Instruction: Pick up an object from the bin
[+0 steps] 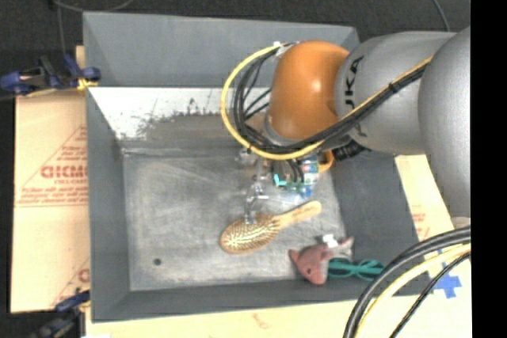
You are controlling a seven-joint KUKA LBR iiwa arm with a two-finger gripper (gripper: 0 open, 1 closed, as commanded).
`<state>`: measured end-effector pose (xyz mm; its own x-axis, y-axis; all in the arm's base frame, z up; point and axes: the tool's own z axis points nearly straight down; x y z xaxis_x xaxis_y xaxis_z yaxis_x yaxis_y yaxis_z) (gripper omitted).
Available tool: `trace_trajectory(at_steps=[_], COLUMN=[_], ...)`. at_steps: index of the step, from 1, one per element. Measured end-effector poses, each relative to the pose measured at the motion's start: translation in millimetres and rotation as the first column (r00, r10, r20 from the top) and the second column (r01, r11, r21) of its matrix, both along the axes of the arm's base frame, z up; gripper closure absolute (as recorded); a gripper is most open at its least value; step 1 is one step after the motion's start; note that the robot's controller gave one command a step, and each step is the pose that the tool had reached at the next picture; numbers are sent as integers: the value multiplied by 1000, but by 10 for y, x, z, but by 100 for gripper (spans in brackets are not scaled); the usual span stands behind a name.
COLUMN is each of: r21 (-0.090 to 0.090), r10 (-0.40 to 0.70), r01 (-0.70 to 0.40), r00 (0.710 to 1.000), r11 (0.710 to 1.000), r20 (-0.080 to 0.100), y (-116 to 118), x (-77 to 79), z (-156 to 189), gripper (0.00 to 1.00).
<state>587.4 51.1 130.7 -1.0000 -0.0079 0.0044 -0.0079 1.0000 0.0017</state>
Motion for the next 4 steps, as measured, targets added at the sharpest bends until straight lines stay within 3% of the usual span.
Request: trace_trajectory(at_steps=[1, 2, 3, 4], r21=[1, -1, -1, -4], r10=[-1, 129, 128, 137], r01=[1, -129, -128, -137], r00=[1000, 992, 992, 991], r11=[1000, 992, 992, 991], r20=[7, 9, 9, 13], y=[0, -285, -285, -389], x=[18, -584, -583, -517], z=[41, -513, -513, 1111], gripper=[0, 100, 100, 100])
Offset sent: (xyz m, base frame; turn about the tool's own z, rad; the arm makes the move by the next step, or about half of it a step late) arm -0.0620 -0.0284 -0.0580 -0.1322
